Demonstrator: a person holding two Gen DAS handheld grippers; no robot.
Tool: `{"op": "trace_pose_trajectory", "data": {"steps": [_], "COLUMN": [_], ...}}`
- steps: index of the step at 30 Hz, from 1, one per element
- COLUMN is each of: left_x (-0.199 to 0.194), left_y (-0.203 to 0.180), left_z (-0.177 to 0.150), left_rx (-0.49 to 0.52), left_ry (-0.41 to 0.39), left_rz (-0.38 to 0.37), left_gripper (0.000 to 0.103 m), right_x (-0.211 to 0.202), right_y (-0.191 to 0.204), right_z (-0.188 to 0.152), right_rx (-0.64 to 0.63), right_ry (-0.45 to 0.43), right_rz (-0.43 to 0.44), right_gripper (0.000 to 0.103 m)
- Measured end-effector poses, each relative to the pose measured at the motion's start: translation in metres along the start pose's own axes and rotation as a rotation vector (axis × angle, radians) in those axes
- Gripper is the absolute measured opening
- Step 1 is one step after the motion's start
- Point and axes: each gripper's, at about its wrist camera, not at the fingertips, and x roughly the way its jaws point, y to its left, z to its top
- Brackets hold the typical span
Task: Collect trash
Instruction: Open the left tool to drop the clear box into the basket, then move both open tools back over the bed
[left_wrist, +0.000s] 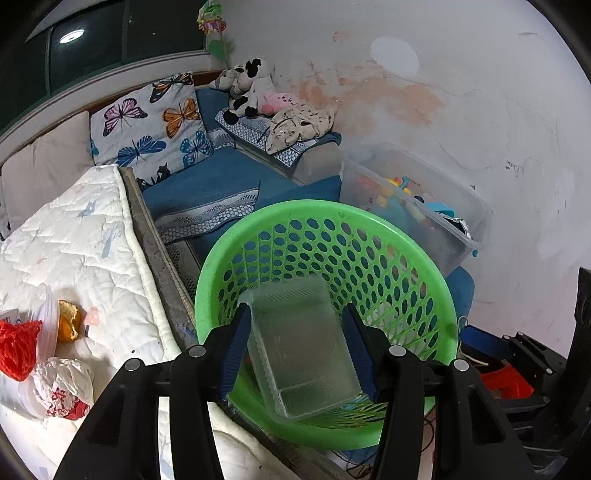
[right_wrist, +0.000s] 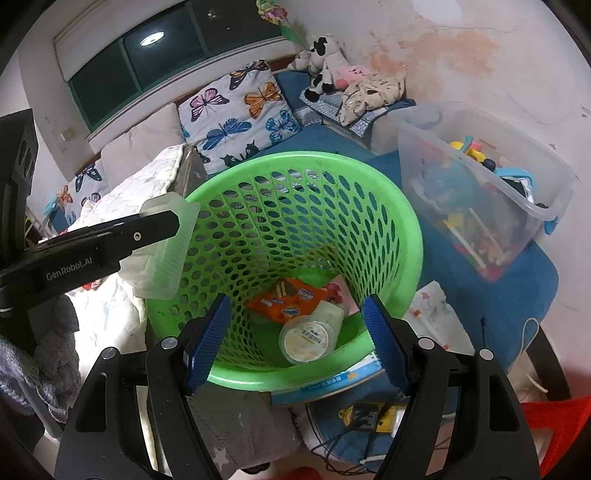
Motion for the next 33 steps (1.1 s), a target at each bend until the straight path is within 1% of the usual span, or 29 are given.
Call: {"op": "trace_pose_trajectory", "data": {"steps": [2,8,14,19,33], "left_x": [-0.001,-0.006,-0.014,-0.025,-0.061], "left_y": [-0.002,-0.006,-0.002,0.003,0.036], "left_z": [-0.001,-0.004,-0.009,-0.014,-0.029], "left_rx": [0.008,0.031,0.037,0.052,0.034], "left_ry": [-0.010,-0.029,-0.047,-0.077,-0.132], "left_rz": [0.006,0.013,0.043,0.084,0.177], "left_gripper": [0.059,0.060,0.061,0.061,0.062], "right_x": [-0.001,-0.002,-0.004,-0.005,-0.004], "right_y": [-0.001,-0.001,0.003,0.011,0.045], "right_z": [0.000,0.000,0.000,0.001,0.009], "right_rx": [0.002,0.004,-0.004,-0.015,-0.072], "right_ry": [0.000,-0.002,-0.005,-0.009,-0.020], "right_rz": [-0.001,-0.003,0.001,0.007,0.037], "right_gripper": [0.074,0.074,0.074,0.074,0.074]}}
